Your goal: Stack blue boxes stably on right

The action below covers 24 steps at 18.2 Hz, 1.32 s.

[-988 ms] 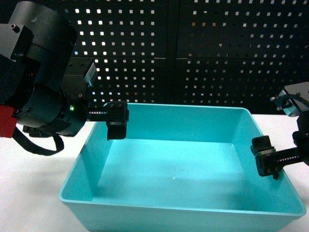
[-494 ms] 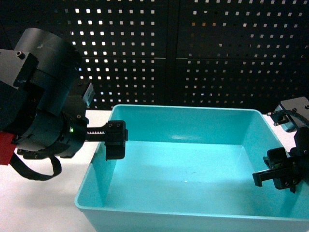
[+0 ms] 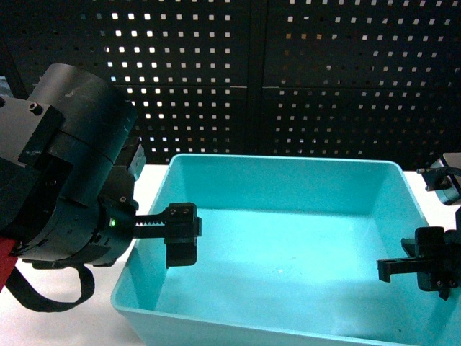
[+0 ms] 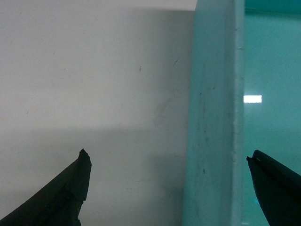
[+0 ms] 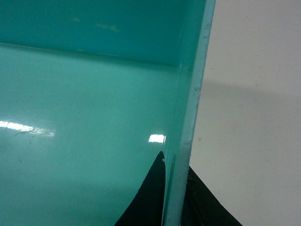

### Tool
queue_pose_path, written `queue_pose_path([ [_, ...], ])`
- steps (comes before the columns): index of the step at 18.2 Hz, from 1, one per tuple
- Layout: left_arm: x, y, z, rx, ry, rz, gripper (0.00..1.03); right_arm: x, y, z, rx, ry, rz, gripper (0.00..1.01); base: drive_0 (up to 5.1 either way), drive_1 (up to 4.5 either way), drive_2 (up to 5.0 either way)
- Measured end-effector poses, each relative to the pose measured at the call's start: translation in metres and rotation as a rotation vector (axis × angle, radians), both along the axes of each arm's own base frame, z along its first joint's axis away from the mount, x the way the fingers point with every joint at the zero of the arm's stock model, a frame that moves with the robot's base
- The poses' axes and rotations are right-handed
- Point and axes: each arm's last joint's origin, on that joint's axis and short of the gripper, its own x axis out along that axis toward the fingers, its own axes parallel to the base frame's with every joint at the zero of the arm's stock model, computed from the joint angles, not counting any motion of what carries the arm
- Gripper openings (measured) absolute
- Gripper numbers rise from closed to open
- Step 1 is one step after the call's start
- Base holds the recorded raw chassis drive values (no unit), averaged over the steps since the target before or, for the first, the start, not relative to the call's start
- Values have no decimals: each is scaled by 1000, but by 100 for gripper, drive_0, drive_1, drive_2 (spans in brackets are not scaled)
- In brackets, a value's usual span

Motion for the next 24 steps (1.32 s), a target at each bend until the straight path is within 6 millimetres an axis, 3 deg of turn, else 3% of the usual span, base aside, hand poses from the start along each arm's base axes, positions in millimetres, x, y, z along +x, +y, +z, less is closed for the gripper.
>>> queue_pose_path([
  [1,-2,1,-1,-8,-8,2,97,-3,3,0,-4,-4,0,7,0,0,0],
  [2,-5,3,-1,-14,-18,2,89,-7,5,0,-8,-5,3,7,0,0,0],
  [11,-31,1,-11,21,-15,-15,6,-52,11,-2,-12,25,44,7,0,0,0],
  [12,-32,-2,-11,18,-17,-15,1,-53,10,-2,-12,25,44,7,0,0,0],
  [18,-39,-3,-6,11,-35,-12,2,-57,6,5,4,12,36,7,0,0,0],
  [24,-23,14,20,-22,-205,-16,2,-34,8,43,14,-154,28,7,0,0,0],
])
